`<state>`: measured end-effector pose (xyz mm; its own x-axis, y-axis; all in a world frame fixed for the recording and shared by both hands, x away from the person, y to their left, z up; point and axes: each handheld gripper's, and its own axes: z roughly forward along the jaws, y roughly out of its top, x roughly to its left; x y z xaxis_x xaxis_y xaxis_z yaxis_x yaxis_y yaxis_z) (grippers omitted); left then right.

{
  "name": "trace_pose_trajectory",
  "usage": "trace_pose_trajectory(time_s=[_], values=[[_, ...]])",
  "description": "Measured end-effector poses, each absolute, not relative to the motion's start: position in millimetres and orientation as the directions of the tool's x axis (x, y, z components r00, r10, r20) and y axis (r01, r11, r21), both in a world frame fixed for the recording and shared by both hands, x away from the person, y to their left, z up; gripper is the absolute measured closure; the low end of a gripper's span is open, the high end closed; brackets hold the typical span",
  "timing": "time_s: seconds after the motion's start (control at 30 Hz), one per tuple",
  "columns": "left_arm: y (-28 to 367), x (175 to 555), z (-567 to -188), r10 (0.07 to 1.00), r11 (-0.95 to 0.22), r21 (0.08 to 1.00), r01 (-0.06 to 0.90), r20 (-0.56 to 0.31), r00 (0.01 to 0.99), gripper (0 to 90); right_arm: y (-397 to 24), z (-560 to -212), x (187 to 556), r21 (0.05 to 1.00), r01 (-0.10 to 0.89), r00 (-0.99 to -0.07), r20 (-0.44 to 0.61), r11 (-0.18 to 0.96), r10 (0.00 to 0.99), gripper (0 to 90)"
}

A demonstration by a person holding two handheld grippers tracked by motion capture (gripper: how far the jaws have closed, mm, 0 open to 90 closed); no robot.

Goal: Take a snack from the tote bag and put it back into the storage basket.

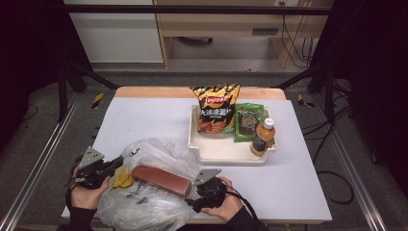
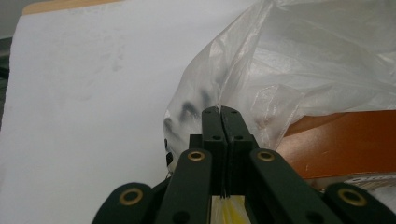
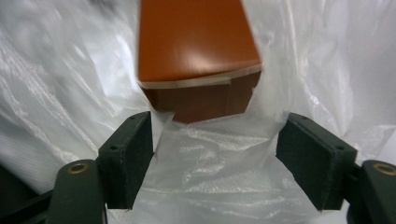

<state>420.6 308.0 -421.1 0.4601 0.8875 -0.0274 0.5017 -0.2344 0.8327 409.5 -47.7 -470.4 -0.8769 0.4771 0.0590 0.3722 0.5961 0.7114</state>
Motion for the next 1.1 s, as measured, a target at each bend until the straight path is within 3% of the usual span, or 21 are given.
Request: trace_pose_trajectory(time_s=[0.13, 0.33, 0.57, 1.1], values=[[306.6, 420.8, -421.3, 0.888, -0.232, 0.834, 0.500, -0.027, 0.459, 89.5, -50.6, -447.5, 406.3, 0.778, 0.334, -0.883, 0.061, 0.533, 0.465, 27.3], [306.8, 420.3, -420.4, 0.889, -0.233, 0.838, 0.494, -0.022, 0.457, 89.5, -31.5, -423.7, 406.6, 0.836, 0.279, -0.900, 0.056, 0.473, 0.433, 36.2], [307.5, 420.3, -420.4, 0.889, -0.230, 0.840, 0.492, -0.025, 0.458, 89.5, -4.3, -439.7, 421.0, 0.789, 0.300, -0.893, 0.036, 0.535, 0.448, 37.3], [309.4, 422.3, -421.7, 0.894, -0.227, 0.838, 0.496, -0.022, 0.447, 89.7, 9.0, -451.0, 424.3, 0.734, 0.277, -0.914, 0.003, 0.620, 0.406, 43.9]])
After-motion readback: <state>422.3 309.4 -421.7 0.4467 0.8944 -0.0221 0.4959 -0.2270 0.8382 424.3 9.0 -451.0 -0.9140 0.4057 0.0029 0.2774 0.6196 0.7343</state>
